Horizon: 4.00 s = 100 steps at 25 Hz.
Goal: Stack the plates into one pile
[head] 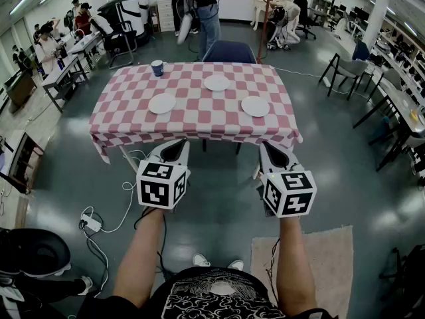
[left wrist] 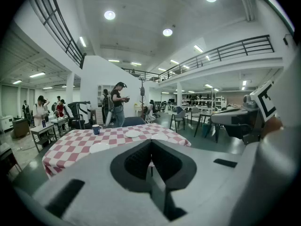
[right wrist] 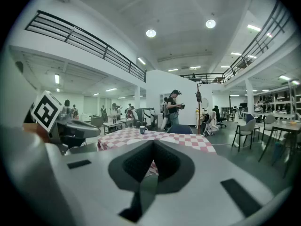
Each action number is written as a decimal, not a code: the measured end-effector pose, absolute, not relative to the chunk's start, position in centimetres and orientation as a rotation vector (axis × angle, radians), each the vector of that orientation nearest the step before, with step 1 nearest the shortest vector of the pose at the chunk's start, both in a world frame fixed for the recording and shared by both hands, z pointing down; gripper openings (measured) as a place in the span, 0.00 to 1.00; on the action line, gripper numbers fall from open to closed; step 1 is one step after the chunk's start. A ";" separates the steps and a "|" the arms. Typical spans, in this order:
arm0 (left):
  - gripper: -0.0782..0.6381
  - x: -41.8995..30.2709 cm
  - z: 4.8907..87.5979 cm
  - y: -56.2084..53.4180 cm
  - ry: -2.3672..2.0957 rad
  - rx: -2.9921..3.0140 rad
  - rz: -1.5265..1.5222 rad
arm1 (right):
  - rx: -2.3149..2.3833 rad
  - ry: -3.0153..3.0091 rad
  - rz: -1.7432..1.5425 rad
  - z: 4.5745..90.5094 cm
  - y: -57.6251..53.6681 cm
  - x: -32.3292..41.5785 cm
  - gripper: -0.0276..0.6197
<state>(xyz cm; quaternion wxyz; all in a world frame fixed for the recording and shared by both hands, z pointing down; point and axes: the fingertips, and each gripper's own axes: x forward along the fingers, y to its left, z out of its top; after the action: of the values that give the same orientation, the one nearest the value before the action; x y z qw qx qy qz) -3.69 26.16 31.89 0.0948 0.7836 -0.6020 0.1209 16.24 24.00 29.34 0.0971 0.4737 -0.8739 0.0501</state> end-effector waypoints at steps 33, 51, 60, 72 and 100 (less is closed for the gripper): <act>0.37 -10.3 33.9 23.0 -1.748 2.314 0.332 | 1.409 -2.541 0.179 30.8 21.7 9.3 0.26; 0.46 -20.1 36.3 13.0 -1.966 2.070 0.318 | 1.133 -2.623 0.222 34.1 8.3 0.8 0.42; 0.49 -25.0 37.2 7.2 -2.073 1.909 0.293 | 0.941 -2.656 0.237 35.6 -0.2 -4.4 0.44; 0.51 -28.5 38.2 3.0 -2.165 1.746 0.335 | 0.691 -2.697 0.279 37.5 -7.2 -9.8 0.45; 0.51 -37.2 50.8 -4.5 -1.836 1.717 0.484 | 0.421 -2.495 0.480 50.6 -12.7 -22.6 0.45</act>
<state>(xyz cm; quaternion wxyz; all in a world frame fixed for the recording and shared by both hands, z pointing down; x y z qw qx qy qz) -37.16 -4.51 50.76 0.2868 0.6424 -0.6872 0.1813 -22.60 -12.73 50.59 0.2792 0.1570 -0.9303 0.1788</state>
